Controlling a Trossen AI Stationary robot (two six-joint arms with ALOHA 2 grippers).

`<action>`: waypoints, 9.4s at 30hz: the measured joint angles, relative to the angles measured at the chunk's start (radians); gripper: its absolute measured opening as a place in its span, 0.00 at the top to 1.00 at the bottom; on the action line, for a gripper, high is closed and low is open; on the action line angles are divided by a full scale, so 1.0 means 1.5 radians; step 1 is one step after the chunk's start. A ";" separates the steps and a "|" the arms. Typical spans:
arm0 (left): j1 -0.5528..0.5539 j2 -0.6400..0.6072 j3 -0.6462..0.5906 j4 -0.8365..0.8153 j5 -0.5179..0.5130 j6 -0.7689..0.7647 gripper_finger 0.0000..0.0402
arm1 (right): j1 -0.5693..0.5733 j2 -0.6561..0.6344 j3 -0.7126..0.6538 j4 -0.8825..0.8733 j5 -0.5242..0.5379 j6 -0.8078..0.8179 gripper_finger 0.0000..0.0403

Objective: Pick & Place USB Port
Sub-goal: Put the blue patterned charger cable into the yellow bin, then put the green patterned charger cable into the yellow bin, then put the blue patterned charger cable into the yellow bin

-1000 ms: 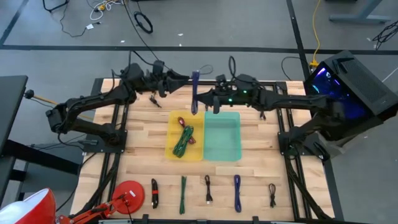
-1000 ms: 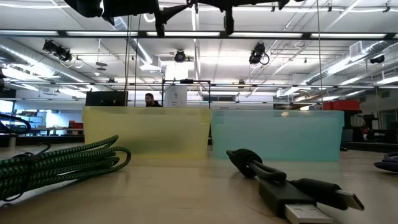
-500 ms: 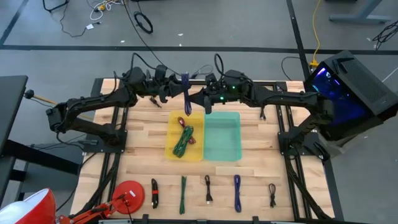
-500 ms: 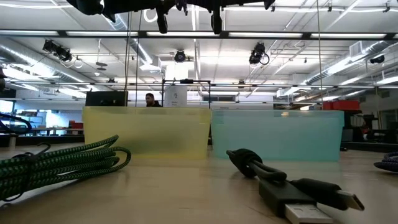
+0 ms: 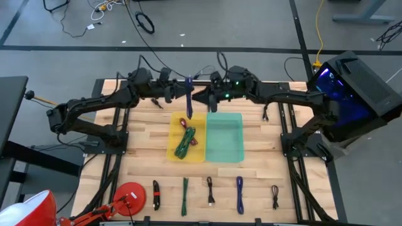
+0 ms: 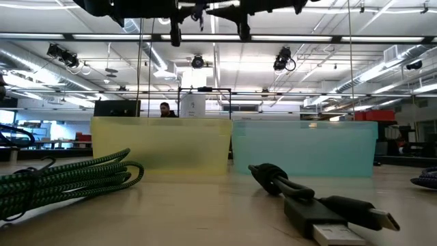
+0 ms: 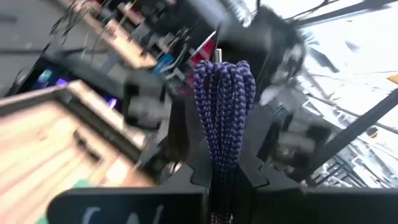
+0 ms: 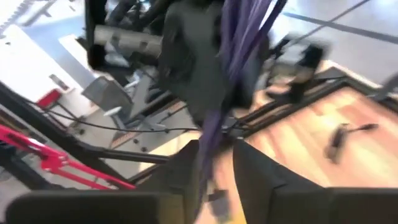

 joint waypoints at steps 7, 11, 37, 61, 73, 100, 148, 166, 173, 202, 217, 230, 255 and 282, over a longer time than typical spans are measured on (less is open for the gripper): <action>-0.042 -0.009 -0.001 -0.197 -0.071 0.004 0.94 | -0.075 -0.054 0.001 -0.126 0.007 -0.071 0.65; -0.088 -0.009 -0.001 -0.269 -0.132 -0.006 0.94 | -0.124 -0.088 0.001 -0.177 0.049 -0.103 0.63; -0.280 0.140 0.000 -0.414 -0.441 -0.339 0.94 | -0.191 -0.152 0.001 -0.269 0.008 -0.276 0.65; -0.237 0.204 0.000 -0.415 -0.397 -0.354 0.49 | -0.191 -0.151 0.001 -0.299 0.009 -0.327 0.65; -0.229 0.138 0.000 -0.405 -0.338 -0.333 0.43 | -0.196 -0.151 0.000 -0.297 0.053 -0.338 0.65; -0.651 0.154 0.002 -0.433 -0.316 -0.954 0.46 | -0.242 -0.151 0.000 -0.288 0.050 -0.377 0.65; -0.569 0.427 0.046 -0.274 -0.044 -0.863 0.98 | -0.305 -0.151 0.000 -0.261 0.031 -0.389 0.65; -0.571 0.427 0.046 -0.260 -0.006 -0.837 0.78 | -0.306 -0.151 0.000 -0.278 0.031 -0.382 0.65; -0.583 0.432 0.046 -0.261 -0.040 -0.826 0.61 | -0.306 -0.151 0.000 -0.295 0.031 -0.381 0.65; -0.583 0.432 0.043 -0.310 0.011 -0.758 0.96 | -0.305 -0.151 0.000 -0.306 0.034 -0.381 0.65; -0.535 0.157 0.045 -0.482 -0.179 -0.615 0.97 | -0.306 -0.151 0.000 -0.303 0.033 -0.364 0.65; -0.282 0.065 0.046 -0.785 -0.234 -0.179 0.97 | -0.283 -0.151 0.000 -0.295 0.033 -0.278 0.65; -0.101 0.096 0.043 -0.704 -0.130 0.079 0.97 | -0.141 -0.151 0.000 -0.279 0.244 -0.120 0.65; -0.098 0.215 0.043 -0.581 -0.073 0.022 0.66 | -0.115 -0.151 0.000 -0.264 0.306 -0.143 0.65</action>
